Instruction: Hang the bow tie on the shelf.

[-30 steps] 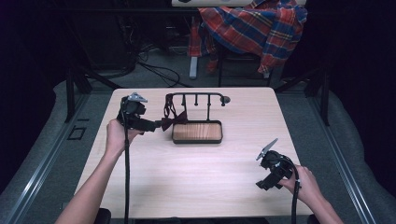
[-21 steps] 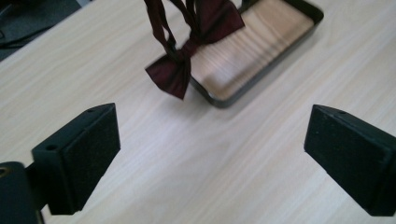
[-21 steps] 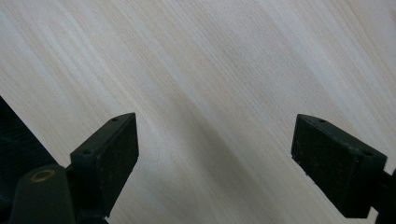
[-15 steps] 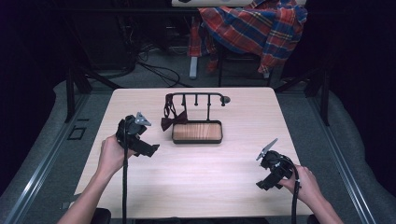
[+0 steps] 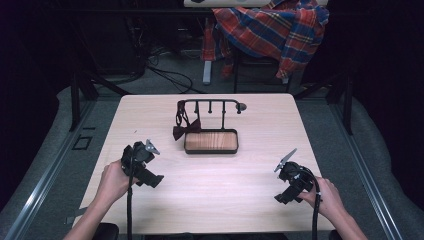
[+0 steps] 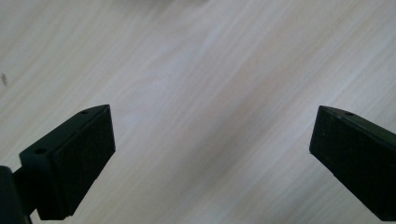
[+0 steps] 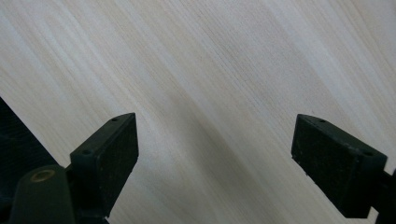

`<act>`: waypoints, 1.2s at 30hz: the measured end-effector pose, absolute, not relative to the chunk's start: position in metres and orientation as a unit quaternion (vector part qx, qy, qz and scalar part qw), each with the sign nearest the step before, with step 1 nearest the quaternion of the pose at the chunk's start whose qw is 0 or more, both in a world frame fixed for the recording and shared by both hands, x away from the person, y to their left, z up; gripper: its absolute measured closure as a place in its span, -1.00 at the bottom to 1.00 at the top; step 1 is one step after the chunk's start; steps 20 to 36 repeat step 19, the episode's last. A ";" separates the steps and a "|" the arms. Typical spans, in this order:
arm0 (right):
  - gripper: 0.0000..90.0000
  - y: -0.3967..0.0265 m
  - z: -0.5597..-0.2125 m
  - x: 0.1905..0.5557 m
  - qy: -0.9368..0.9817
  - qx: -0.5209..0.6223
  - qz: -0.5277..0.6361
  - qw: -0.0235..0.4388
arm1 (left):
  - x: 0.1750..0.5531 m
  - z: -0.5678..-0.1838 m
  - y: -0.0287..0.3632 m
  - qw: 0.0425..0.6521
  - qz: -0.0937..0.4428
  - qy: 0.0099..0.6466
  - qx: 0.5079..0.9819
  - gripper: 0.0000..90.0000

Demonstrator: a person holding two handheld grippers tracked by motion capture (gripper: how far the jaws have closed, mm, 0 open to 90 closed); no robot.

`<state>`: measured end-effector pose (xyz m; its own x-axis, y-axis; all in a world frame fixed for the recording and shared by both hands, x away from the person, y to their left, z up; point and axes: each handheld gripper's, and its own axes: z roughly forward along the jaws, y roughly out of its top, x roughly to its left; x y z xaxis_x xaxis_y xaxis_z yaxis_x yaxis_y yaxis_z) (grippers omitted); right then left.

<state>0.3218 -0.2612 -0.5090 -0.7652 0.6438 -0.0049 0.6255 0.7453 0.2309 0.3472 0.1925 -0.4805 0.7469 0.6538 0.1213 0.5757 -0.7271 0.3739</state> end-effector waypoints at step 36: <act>-0.68 -0.262 -0.510 0.322 0.935 0.335 0.107 0.037 | 0.344 -0.513 0.197 0.208 0.024 0.311 0.927 -1.00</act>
